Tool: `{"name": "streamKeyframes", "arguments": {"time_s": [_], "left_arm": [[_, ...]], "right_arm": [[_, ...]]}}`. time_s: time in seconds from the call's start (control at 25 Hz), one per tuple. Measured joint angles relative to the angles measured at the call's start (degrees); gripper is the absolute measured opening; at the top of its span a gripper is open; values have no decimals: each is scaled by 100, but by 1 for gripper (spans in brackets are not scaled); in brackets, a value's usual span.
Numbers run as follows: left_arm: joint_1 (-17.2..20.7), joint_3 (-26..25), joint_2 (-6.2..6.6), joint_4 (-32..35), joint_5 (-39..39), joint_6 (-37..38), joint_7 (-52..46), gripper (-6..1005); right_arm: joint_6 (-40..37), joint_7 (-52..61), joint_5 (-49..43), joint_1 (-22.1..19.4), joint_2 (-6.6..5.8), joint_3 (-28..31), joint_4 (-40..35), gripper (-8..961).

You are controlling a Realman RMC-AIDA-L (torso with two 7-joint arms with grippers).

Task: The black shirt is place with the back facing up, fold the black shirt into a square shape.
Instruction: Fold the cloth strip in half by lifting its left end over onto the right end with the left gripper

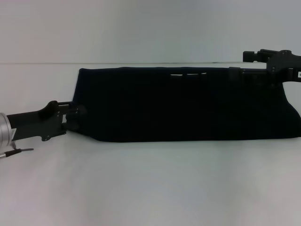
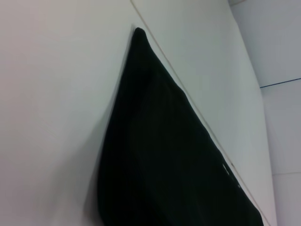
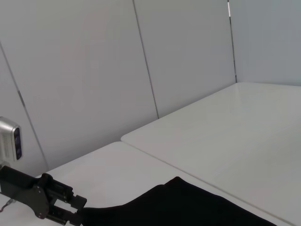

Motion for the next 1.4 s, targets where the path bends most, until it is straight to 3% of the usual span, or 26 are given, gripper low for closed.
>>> {"name": "streamKeyframes", "arguments": {"time_s": [0.32, 1.4], "left_arm": [[45, 18, -2, -6, 246, 30, -50, 559], [110, 61, -32, -247, 373, -716, -29, 528]], "right_arm": [[33, -3, 3, 2, 10, -23, 0, 896], [28, -23, 3, -24, 35, 1, 0, 893]]}}
